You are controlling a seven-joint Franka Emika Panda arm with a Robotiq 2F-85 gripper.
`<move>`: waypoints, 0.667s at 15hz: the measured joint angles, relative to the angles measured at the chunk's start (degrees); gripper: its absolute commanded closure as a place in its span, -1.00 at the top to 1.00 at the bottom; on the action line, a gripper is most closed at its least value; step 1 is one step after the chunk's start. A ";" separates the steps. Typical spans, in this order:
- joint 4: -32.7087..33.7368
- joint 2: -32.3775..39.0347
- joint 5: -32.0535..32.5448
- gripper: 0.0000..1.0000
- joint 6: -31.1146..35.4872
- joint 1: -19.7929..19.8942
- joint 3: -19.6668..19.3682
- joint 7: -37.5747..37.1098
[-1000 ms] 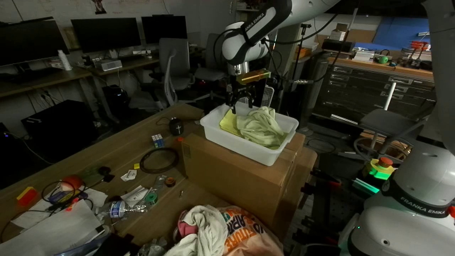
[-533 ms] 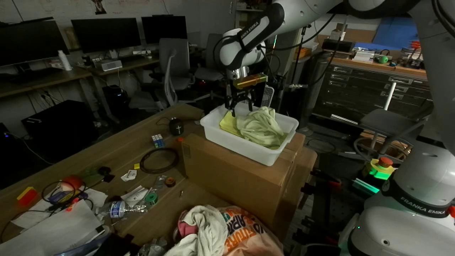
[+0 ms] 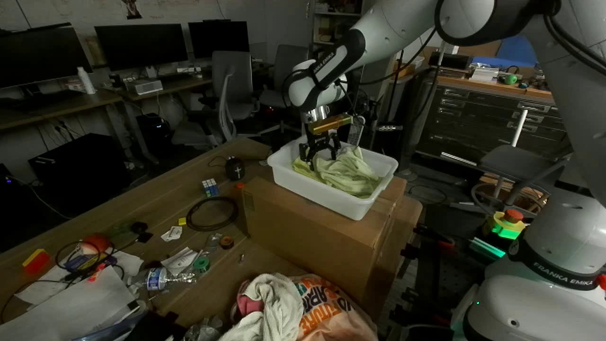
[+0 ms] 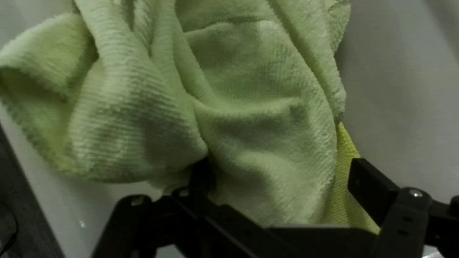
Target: Take the clothing out of the white storage bin and put them on the table
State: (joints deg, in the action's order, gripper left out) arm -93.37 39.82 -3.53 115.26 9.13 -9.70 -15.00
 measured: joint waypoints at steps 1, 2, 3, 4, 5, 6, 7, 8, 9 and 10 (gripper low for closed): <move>0.35 0.55 -0.13 1.00 -0.09 0.05 0.00 0.00; 0.62 0.99 -0.28 1.00 -0.18 0.10 0.00 0.00; 0.87 1.30 -0.37 1.00 -0.27 0.14 0.00 0.00; 1.09 1.50 -0.47 1.00 -0.38 0.15 0.01 0.01; 1.30 1.62 -0.56 0.50 -0.54 0.15 0.01 0.01; 1.57 1.71 -0.58 0.49 -0.91 0.15 0.02 0.02; 1.78 1.76 -0.58 0.31 -1.25 0.16 0.02 0.04; 1.97 1.79 -0.58 0.16 -1.45 0.16 0.02 0.04; 2.16 1.79 -0.62 0.02 -1.67 0.18 0.02 0.07; 2.34 1.79 -0.70 -0.14 -1.97 0.22 0.03 0.14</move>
State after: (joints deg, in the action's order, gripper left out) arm -91.02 41.61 -4.23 113.29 9.35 -9.67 -14.86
